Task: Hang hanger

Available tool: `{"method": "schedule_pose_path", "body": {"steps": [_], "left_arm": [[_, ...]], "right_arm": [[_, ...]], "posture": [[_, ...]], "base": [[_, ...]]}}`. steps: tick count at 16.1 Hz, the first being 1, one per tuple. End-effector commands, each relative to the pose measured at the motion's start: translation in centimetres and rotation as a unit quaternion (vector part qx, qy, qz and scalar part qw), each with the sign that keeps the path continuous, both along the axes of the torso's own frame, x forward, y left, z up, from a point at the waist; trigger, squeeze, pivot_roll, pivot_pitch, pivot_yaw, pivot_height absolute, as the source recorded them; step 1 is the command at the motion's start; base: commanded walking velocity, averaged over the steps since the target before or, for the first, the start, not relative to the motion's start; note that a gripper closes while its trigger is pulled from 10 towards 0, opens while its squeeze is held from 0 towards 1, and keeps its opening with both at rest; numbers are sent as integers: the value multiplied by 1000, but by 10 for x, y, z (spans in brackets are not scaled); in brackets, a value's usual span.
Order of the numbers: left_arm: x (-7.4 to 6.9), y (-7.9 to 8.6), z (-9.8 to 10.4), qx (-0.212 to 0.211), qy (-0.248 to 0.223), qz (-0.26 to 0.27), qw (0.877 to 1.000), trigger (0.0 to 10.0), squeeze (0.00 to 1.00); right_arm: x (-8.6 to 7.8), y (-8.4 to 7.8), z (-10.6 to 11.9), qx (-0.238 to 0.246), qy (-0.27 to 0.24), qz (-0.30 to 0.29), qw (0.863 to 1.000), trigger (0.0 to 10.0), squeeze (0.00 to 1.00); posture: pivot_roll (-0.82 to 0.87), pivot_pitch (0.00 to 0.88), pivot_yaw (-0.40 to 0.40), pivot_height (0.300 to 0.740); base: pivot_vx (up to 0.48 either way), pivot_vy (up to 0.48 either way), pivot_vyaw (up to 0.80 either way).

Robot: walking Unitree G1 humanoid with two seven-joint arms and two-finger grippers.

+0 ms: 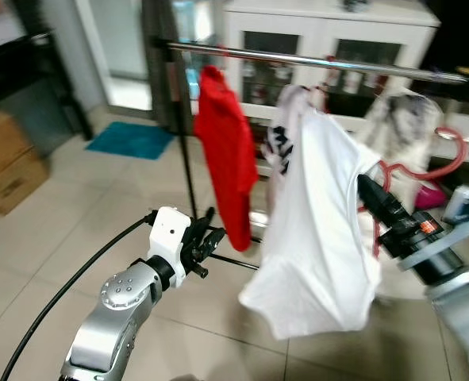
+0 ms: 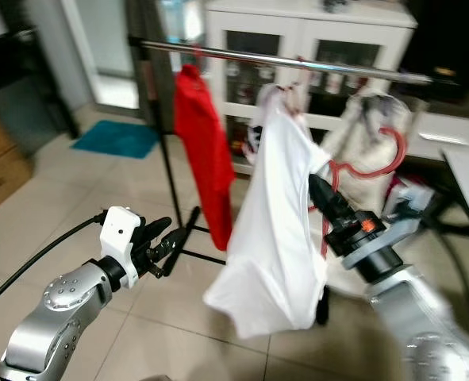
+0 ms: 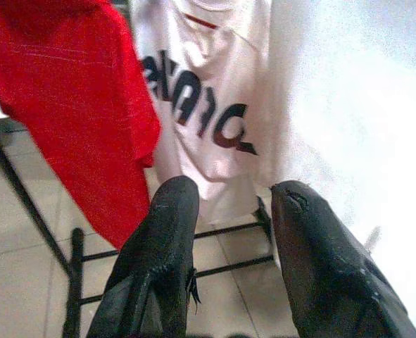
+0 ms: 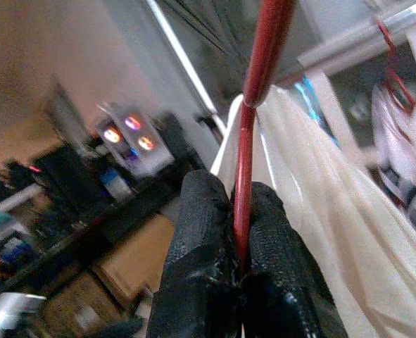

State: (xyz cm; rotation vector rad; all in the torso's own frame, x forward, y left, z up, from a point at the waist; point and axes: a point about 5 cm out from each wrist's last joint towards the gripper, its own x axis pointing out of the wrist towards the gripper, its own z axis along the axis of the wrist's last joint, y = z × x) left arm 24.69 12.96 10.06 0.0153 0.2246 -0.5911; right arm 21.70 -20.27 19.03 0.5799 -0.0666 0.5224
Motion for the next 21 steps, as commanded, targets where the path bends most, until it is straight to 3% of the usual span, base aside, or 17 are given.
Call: {"method": "schedule_pose_path", "body": {"steps": [1, 2, 4, 6, 7, 9, 10, 11, 13, 14, 16, 17, 18, 19, 21], "left_arm": [[1, -2, 2, 4, -3, -6, 1000, 10000, 0], [1, -2, 1, 5, -3, -5, 1000, 10000, 0], [1, -2, 3, 12, -15, -1, 1000, 10000, 0], [4, 2, 6, 17, -29, 9, 999, 10000, 0], [7, 7, 11, 23, -40, 16, 999, 10000, 0], [11, 12, 18, 19, -49, 16, 998, 10000, 0], [11, 11, 21, 7, -51, 4, 999, 10000, 992], [7, 2, 26, -8, -57, -47, 997, 10000, 1000], [3, -9, 27, -19, -48, -93, 994, 10000, 1000], [0, -30, 25, -41, -24, -176, 983, 10000, 1000], [3, -37, 29, -67, -18, -189, 979, 10000, 1000], [3, -43, 35, -101, -9, -205, 973, 10000, 1000], [1, -51, 41, -136, -4, -226, 965, 10000, 306], [-1, -55, 44, -151, 2, -241, 959, 10000, 0], [-4, -61, 40, -144, 16, -255, 956, 10000, 0]], "right_arm": [[-8, 4, 25, -2, -59, 49, 997, 10000, 0], [-9, 5, 19, -21, -43, 55, 997, 10000, 0], [-5, 2, -15, -107, 32, 27, 993, 10000, 0], [-2, 5, -22, -164, 29, 14, 986, 10000, 0], [0, 15, -24, -210, 19, 34, 977, 10000, 0], [3, 26, -23, -233, 7, 55, 971, 10000, 0], [5, 31, -22, -239, 6, 63, 969, 10000, 0], [9, 42, -25, -262, 14, 85, 961, 10000, 0], [12, 50, -29, -274, 20, 97, 957, 10000, 0], [23, 65, -35, -278, 29, 101, 955, 10000, 0], [26, 73, -33, -280, 20, 107, 954, 10000, 0], [27, 78, -31, -277, 19, 109, 954, 10000, 0], [28, 81, -32, -278, 22, 110, 954, 10000, 0], [28, 81, -32, -280, 25, 108, 954, 10000, 0], [30, 83, -33, -278, 29, 102, 955, 10000, 0]], "posture": [[-133, 0, 38, 740], [-132, 0, 37, 740], [-125, 0, 32, 740], [-123, 0, 32, 740], [-121, 0, 29, 740], [-116, 0, 24, 740], [-114, 0, 22, 740], [-113, 0, 21, 740], [-106, 0, 10, 740], [-106, 0, 11, 740], [-106, 0, 10, 740], [-107, 0, 10, 740], [-110, 0, 13, 740], [-112, 0, 15, 740], [-116, 0, 20, 740]], "base": [[0, 0, 0], [0, 0, 0], [0, 0, 0], [0, 0, 0], [0, 0, 0], [0, 0, 0], [0, 0, 0], [0, 0, 0], [0, 0, 0], [0, 0, 0], [0, 0, 0], [0, 0, 0], [0, 0, 0], [0, 0, 0], [0, 0, 0]]}}
